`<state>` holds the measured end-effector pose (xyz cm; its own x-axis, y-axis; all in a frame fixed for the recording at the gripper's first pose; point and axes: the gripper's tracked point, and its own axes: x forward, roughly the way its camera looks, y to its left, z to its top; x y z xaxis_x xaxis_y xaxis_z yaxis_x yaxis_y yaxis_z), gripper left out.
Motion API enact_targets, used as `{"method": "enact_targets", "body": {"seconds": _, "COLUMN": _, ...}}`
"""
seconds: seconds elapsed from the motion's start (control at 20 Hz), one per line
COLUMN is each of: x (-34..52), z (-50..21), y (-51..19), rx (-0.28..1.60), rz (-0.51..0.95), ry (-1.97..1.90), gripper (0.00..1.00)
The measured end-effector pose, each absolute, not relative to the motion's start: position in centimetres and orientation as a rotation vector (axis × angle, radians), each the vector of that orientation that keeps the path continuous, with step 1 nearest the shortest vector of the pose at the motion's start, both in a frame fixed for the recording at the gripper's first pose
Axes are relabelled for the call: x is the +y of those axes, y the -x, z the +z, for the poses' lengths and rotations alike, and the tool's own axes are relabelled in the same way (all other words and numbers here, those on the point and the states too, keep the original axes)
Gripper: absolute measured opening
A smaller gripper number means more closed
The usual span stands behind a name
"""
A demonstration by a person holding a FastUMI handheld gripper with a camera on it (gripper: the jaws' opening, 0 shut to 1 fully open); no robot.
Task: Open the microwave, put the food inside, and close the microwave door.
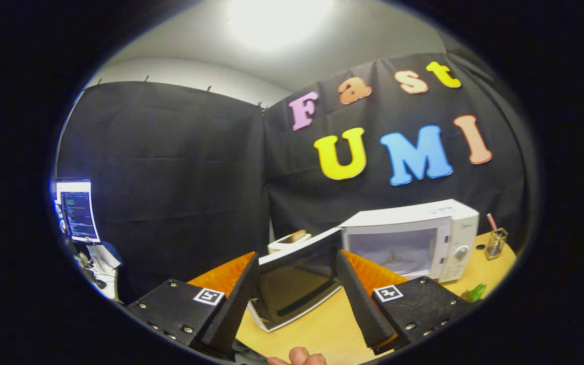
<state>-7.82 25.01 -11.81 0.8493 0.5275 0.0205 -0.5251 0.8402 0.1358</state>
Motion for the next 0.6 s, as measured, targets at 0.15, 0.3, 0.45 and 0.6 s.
{"method": "enact_targets", "body": {"seconds": 0.15, "x": 17.1, "z": -13.1, "y": 6.3, "rx": -0.003, "rz": 0.382, "ry": -0.113, "gripper": 0.92}}
{"method": "enact_targets", "body": {"seconds": 0.3, "x": 10.4, "z": -14.5, "y": 5.9, "rx": -0.018, "rz": 0.235, "ry": -0.079, "gripper": 0.92}}
{"method": "enact_targets", "body": {"seconds": 0.45, "x": 6.0, "z": -16.2, "y": 6.2, "rx": -0.002, "rz": 0.144, "ry": -0.080, "gripper": 0.92}}
{"method": "enact_targets", "body": {"seconds": 0.6, "x": 3.4, "z": -19.0, "y": 6.5, "rx": 0.037, "rz": 0.101, "ry": -0.097, "gripper": 0.92}}
